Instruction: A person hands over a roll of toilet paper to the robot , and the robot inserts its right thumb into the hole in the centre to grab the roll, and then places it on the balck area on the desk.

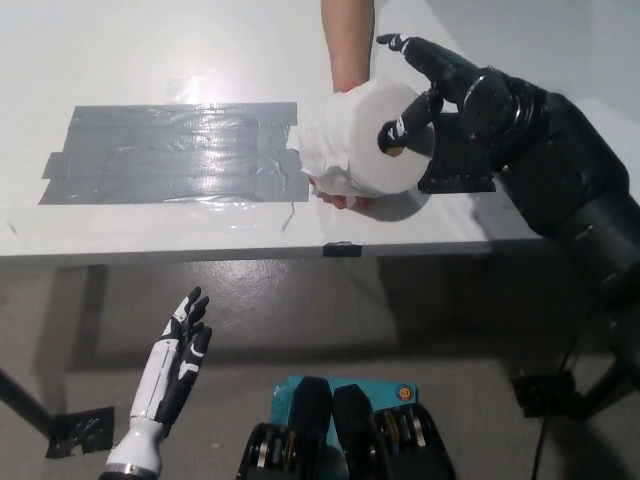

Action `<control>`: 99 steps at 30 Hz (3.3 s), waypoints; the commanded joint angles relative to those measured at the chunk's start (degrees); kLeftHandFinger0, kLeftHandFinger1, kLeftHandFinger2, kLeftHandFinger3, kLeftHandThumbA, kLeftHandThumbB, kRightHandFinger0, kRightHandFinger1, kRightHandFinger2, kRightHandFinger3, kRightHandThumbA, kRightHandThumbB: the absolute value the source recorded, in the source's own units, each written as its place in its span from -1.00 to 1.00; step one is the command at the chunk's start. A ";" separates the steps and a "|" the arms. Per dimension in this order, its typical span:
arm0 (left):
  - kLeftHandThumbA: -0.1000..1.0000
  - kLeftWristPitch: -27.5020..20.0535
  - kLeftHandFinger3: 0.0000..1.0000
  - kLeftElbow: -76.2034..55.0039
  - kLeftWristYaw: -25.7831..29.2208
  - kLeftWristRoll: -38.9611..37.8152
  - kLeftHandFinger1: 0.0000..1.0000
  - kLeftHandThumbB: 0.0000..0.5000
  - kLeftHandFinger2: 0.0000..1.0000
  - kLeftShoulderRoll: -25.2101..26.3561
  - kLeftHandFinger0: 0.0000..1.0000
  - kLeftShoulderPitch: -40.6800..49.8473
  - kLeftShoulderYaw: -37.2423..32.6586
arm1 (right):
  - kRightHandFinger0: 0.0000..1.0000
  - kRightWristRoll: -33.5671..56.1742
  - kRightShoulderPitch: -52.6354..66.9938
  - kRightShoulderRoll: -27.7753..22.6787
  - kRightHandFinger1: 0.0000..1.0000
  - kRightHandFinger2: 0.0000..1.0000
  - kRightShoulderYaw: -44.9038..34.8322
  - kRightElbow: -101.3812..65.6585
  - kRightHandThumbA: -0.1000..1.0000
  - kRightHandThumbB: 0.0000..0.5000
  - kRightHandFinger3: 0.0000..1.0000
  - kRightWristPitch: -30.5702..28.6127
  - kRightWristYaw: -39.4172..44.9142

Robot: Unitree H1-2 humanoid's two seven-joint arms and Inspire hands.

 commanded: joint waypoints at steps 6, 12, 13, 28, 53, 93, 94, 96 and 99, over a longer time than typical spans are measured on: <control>0.86 -3.14 1.00 -0.98 0.29 0.46 1.00 -0.62 1.00 0.97 1.00 -1.63 -0.43 | 1.00 -1.60 -1.52 2.42 1.00 1.00 -2.37 2.15 1.00 0.46 1.00 -6.59 -9.58; 0.90 -2.68 1.00 -1.05 0.27 0.72 1.00 -0.55 1.00 1.29 1.00 -2.09 -0.49 | 1.00 -2.74 -1.07 2.99 1.00 1.00 -1.55 5.45 1.00 0.47 1.00 -7.63 -10.91; 0.91 -2.71 1.00 -1.09 0.29 0.78 1.00 -0.51 1.00 1.31 1.00 -2.16 -0.52 | 1.00 -2.72 -0.83 3.00 1.00 1.00 -1.55 6.26 1.00 0.46 1.00 -7.90 -11.14; 0.89 -2.29 1.00 -1.52 0.68 2.04 1.00 -0.67 1.00 1.65 1.00 -2.57 -0.81 | -0.91 -3.49 1.42 4.80 -0.52 -0.16 -1.13 16.48 -1.00 -0.13 -0.14 -12.16 -17.69; 0.97 -2.38 1.00 -0.06 0.82 1.95 1.00 -0.69 1.00 2.07 1.00 -4.51 -0.60 | -1.00 32.92 -1.01 4.66 0.01 0.86 -44.43 20.56 -1.00 -0.27 1.00 -6.10 -2.09; 1.00 -2.00 1.00 0.36 0.40 2.24 1.00 -0.70 1.00 2.62 1.00 -6.73 -0.70 | -0.81 23.12 -3.43 -12.56 0.17 1.00 -27.53 14.06 -1.00 -0.42 1.00 2.53 11.96; 1.00 -2.31 1.00 0.65 0.66 2.43 1.00 -0.70 1.00 2.59 1.00 -6.88 -0.67 | -0.80 22.40 -3.66 -12.93 0.13 1.00 -25.97 14.38 -1.00 -0.41 1.00 2.16 12.50; 1.00 -2.01 1.00 0.55 0.77 2.66 1.00 -0.69 1.00 2.58 1.00 -6.95 -0.68 | -0.94 19.05 -3.65 -13.62 -0.13 0.79 -21.59 12.57 -1.00 -0.33 0.68 2.50 11.98; 1.00 -1.77 1.00 0.65 0.53 1.90 1.00 -0.63 1.00 2.32 1.00 -7.13 -0.55 | -0.90 16.73 -3.83 -14.67 -0.03 0.84 -16.75 12.97 -1.00 -0.31 0.71 -0.36 12.31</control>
